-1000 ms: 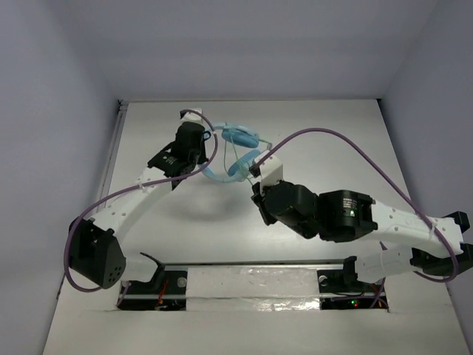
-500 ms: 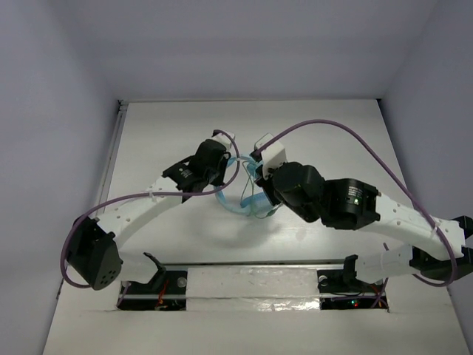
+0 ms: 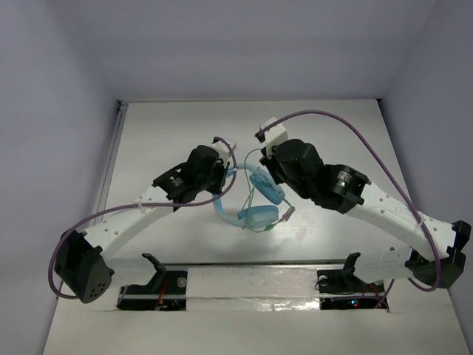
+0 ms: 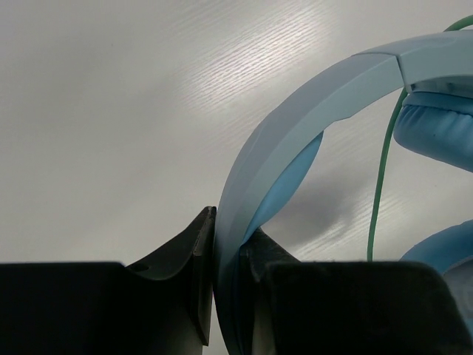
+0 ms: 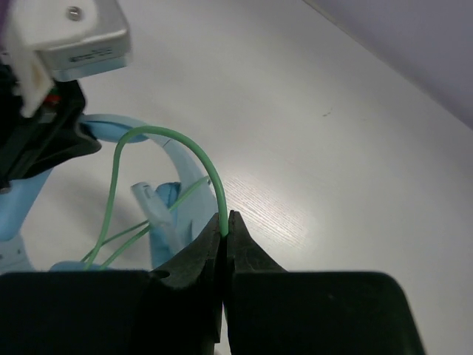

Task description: Wrap the headphones

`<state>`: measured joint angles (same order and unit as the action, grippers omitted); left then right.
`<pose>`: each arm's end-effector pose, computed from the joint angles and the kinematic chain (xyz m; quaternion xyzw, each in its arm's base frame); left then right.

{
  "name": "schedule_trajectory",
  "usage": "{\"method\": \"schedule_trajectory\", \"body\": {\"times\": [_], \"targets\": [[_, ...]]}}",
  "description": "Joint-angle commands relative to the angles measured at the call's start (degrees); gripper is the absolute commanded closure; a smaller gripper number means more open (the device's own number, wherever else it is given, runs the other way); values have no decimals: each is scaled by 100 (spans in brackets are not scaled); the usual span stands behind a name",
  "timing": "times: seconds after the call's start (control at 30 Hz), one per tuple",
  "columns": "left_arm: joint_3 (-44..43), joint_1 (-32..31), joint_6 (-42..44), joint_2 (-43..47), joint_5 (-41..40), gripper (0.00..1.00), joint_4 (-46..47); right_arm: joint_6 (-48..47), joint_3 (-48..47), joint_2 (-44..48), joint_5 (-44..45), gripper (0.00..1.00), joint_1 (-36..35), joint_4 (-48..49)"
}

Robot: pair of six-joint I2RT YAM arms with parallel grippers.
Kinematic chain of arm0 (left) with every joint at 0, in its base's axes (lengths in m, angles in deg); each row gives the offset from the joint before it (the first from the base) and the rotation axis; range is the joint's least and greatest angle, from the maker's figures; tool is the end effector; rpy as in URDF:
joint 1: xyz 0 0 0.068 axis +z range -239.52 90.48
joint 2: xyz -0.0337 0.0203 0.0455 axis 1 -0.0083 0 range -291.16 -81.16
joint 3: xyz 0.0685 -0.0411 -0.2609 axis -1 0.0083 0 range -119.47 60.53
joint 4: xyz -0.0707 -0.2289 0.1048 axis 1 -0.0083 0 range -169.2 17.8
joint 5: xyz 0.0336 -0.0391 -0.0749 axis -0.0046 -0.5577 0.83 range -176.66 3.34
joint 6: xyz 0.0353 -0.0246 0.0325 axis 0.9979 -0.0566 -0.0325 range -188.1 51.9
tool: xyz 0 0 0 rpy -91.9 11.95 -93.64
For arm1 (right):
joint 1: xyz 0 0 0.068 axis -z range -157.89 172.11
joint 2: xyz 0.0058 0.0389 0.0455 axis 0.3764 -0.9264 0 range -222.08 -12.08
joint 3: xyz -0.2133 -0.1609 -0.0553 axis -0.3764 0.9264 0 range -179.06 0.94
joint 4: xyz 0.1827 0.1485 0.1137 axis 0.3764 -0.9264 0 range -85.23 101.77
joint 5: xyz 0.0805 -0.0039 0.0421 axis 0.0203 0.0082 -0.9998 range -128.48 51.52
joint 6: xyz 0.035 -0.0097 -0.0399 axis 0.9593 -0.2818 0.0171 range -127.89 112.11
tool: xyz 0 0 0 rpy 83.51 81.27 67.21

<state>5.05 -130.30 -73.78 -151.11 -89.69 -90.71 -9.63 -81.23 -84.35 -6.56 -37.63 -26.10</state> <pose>0.2083 -0.1773 0.2988 0.2528 0.8413 -0.1669 0.4477 0.1486 0.2174 0.4173 -0.2994 0.7806 0.0341 0.5476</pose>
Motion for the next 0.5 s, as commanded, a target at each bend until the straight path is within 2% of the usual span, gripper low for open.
{"method": "schedule_trajectory", "body": {"times": [0.0, 0.2, 0.3, 0.47], "targets": [[-147, -27, -83, 395, 663, 100, 444, -195, 184, 3, -493, 100, 349, 667], [-243, -27, -39, 535, 1093, 100, 453, -187, 403, -173, -1073, 100, 842, 1071], [-305, -27, -39, 632, 936, 100, 400, -81, 578, -121, -1065, 100, 999, 1193], [-533, 289, -39, 790, 1278, 100, 374, 165, 1141, 265, -1083, 100, 1114, 1598]]}}
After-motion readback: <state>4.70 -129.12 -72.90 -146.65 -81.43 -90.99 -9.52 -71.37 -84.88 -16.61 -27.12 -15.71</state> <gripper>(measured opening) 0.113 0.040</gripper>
